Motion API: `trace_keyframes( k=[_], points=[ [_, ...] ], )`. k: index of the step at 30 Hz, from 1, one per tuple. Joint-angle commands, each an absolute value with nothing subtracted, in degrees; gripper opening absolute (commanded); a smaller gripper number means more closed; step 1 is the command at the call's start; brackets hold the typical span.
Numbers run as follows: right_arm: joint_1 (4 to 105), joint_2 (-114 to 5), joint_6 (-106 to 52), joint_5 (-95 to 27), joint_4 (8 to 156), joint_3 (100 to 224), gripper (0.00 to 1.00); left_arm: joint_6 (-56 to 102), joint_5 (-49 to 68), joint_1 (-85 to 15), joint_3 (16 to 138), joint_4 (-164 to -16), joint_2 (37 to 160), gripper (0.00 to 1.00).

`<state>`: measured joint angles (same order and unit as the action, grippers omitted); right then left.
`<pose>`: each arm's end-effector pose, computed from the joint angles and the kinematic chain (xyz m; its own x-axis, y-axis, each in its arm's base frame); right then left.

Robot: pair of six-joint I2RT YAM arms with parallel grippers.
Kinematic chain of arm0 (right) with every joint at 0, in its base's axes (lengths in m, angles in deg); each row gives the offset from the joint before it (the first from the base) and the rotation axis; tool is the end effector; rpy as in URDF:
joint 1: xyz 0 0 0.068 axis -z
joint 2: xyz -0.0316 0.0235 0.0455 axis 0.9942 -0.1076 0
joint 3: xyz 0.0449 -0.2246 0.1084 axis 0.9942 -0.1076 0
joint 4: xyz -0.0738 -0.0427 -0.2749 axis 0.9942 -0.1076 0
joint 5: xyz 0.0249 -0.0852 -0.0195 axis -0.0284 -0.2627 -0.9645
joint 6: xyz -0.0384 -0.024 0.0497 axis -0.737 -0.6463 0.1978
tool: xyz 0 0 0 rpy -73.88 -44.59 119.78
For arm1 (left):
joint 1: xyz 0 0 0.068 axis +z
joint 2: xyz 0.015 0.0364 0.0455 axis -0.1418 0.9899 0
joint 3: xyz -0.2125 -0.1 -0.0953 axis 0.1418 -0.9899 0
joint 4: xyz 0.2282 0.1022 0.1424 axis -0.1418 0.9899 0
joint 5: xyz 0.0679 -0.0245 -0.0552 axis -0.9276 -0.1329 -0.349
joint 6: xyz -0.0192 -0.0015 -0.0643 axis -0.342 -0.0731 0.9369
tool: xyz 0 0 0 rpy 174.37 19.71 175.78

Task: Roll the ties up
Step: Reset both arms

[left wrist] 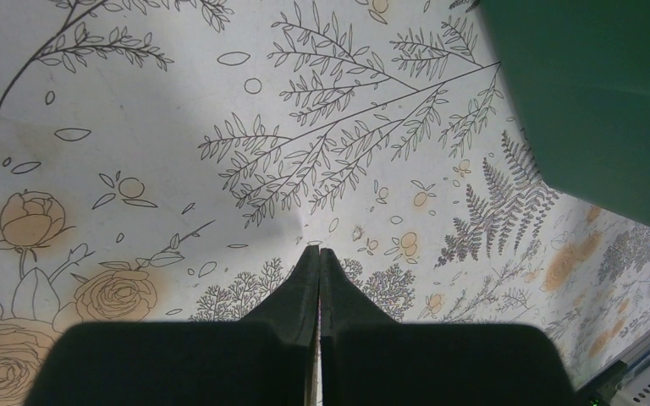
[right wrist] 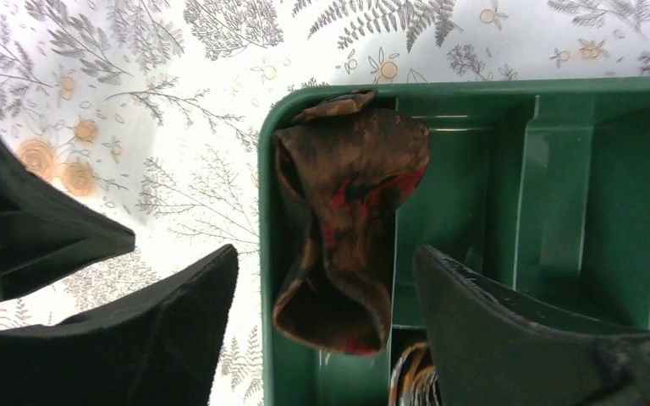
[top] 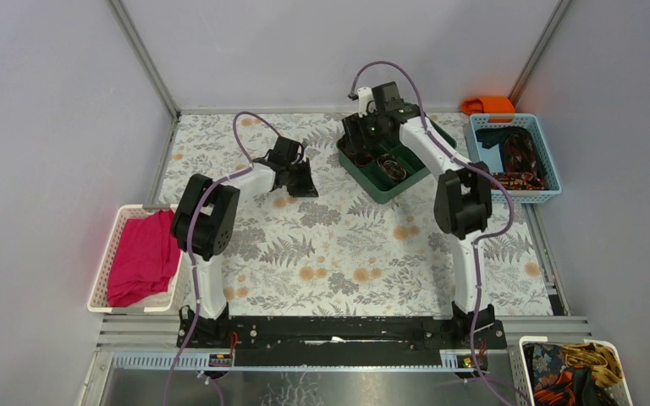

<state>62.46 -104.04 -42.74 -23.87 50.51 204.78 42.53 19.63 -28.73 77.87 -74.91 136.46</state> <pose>0.5039 0.2146 0.2138 -0.5562 -0.3737 -0.7423 -0.6426 0.7597 0.0991 0.4047 -0.1699 0.1063 -0.9052 -0.1809 -0.3845 0.0519 0.8510 -0.5226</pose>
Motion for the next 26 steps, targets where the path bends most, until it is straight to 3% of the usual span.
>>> trace_keyframes(
  k=[1, 10, 26],
  points=[
    [62.2, -94.5, -41.6, -24.0, 57.1, 200.2, 0.86, 41.2, 20.1, -29.0, 78.0, -75.1, 136.0, 0.0],
    [62.1, -89.4, -38.2, -35.2, 61.6, 195.7, 1.0, 41.4, 20.0, -29.2, 77.9, -75.7, 135.7, 0.0],
    [62.1, -89.2, -38.6, -38.3, 64.4, 191.9, 1.0, 41.4, 19.7, -29.2, 78.1, -75.7, 136.1, 0.0]
  ],
)
